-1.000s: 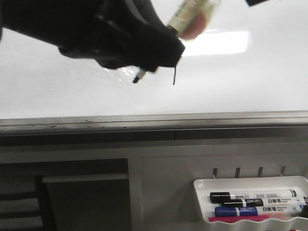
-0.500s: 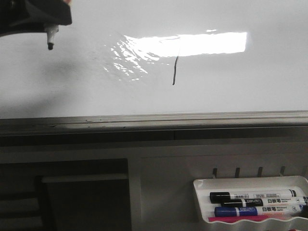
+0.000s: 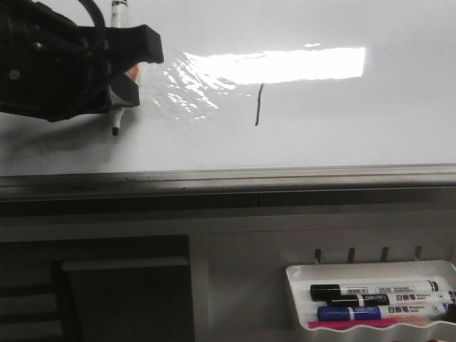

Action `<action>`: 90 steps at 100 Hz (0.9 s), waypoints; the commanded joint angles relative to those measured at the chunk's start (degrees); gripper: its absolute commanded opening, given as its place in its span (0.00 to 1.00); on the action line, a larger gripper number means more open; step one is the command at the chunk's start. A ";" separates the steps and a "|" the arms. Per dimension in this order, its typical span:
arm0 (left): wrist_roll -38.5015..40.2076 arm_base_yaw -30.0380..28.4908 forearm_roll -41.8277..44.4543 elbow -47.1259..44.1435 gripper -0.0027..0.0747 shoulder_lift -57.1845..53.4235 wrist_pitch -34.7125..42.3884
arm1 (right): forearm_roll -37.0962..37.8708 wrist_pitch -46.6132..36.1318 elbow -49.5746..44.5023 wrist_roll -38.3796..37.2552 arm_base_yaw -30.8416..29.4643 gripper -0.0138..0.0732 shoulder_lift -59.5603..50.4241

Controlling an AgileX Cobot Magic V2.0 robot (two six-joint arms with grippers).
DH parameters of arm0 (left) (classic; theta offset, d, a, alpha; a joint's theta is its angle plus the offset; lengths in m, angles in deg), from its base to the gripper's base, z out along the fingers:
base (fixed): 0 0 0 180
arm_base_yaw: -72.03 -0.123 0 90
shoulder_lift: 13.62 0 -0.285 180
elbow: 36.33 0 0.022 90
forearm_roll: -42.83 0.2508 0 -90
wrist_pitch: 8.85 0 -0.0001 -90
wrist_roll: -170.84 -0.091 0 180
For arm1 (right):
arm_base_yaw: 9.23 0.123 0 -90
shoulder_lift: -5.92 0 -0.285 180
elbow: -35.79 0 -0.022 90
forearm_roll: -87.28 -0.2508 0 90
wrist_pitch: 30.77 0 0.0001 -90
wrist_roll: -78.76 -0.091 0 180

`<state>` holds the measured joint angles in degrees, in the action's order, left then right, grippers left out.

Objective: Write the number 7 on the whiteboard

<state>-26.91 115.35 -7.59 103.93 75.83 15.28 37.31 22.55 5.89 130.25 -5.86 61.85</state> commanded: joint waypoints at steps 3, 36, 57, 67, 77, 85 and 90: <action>0.47 -0.07 0.90 2.06 0.01 -0.12 4.31 | -2.81 -2.03 1.17 0.41 -0.34 0.66 -0.63; 0.47 -1.09 0.90 2.12 0.20 0.10 4.87 | -2.81 -2.32 1.17 0.41 -0.34 0.66 -0.63; 0.47 -0.58 0.90 2.12 0.56 0.10 3.68 | -2.81 -2.32 1.17 0.41 -0.34 0.66 -0.63; 0.47 -0.58 0.90 2.12 0.73 -0.74 3.68 | -2.81 -2.22 1.17 0.41 -0.34 0.66 -0.63; -1.50 -0.58 0.90 2.12 0.77 -3.14 3.68 | -2.81 -2.22 1.17 0.41 -0.34 0.66 -0.73; -7.21 -0.47 0.90 1.99 0.77 -6.54 2.61 | -2.81 -1.83 1.17 0.41 -0.34 0.66 -0.73; -10.25 -0.36 0.90 1.72 0.77 -8.99 1.78 | -2.88 -1.68 1.17 0.41 -0.34 0.66 -0.73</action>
<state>-32.22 114.91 -7.33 104.55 72.42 14.85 37.31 22.46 5.67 130.25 -5.86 61.75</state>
